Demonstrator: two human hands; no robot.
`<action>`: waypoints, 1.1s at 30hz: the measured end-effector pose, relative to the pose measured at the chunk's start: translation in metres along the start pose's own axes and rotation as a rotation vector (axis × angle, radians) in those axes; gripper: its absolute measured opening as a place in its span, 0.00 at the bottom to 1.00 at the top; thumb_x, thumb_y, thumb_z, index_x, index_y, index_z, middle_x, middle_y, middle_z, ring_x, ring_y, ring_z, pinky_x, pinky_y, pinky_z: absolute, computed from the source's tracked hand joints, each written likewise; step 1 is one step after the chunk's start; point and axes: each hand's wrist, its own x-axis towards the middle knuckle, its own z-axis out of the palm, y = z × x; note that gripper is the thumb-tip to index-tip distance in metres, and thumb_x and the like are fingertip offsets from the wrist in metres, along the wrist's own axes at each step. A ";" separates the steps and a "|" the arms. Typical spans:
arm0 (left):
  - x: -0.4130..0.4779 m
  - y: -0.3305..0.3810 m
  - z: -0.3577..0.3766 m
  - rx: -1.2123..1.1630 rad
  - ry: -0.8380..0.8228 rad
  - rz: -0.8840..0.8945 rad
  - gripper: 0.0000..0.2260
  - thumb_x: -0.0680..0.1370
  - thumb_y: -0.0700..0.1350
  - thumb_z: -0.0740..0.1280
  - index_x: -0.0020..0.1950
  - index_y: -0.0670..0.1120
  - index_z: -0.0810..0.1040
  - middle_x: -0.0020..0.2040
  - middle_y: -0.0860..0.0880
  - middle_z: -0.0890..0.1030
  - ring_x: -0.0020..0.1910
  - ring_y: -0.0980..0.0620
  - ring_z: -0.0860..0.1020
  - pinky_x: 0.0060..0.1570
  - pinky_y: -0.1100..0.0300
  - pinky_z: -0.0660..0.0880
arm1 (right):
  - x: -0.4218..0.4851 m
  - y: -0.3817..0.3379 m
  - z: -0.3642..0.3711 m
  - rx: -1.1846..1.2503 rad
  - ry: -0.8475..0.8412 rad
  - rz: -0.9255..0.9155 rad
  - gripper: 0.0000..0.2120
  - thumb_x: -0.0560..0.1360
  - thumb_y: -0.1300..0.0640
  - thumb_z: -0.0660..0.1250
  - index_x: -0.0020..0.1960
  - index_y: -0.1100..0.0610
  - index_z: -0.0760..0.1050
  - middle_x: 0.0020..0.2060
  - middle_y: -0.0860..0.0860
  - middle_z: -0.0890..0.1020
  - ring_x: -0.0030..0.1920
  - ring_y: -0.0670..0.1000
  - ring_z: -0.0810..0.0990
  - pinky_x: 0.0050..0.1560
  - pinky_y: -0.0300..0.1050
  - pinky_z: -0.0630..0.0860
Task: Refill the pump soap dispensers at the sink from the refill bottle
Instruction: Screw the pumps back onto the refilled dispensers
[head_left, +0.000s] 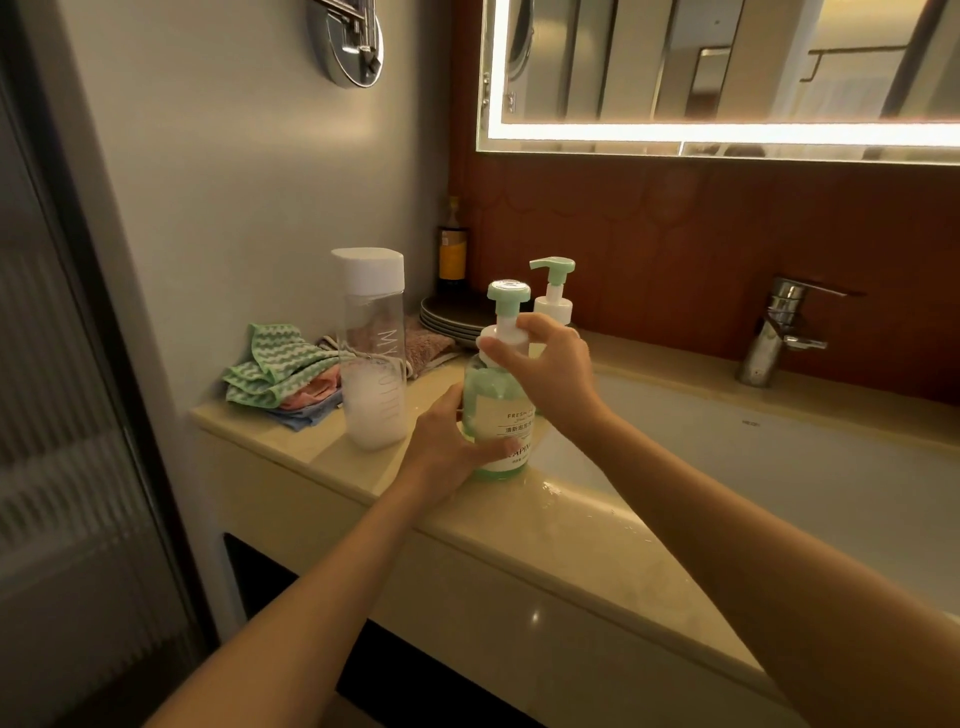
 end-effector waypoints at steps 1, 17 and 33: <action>0.000 0.000 0.000 0.004 0.008 0.001 0.26 0.64 0.50 0.77 0.58 0.53 0.71 0.53 0.55 0.78 0.53 0.55 0.76 0.45 0.67 0.73 | 0.001 -0.001 0.004 -0.048 0.045 0.038 0.21 0.69 0.46 0.72 0.55 0.55 0.73 0.46 0.46 0.74 0.47 0.44 0.72 0.43 0.35 0.69; 0.003 -0.003 0.000 0.039 0.026 -0.003 0.29 0.64 0.52 0.77 0.60 0.51 0.70 0.55 0.53 0.78 0.53 0.54 0.75 0.46 0.64 0.74 | 0.002 -0.003 -0.003 -0.056 -0.018 -0.002 0.20 0.70 0.48 0.71 0.57 0.57 0.74 0.51 0.49 0.77 0.50 0.45 0.72 0.48 0.38 0.69; 0.003 -0.003 0.001 0.068 0.036 -0.022 0.29 0.63 0.53 0.77 0.60 0.51 0.70 0.56 0.52 0.77 0.54 0.54 0.75 0.47 0.63 0.74 | 0.012 -0.006 0.000 -0.041 -0.075 0.040 0.19 0.68 0.50 0.73 0.53 0.57 0.72 0.48 0.49 0.76 0.48 0.47 0.75 0.45 0.39 0.72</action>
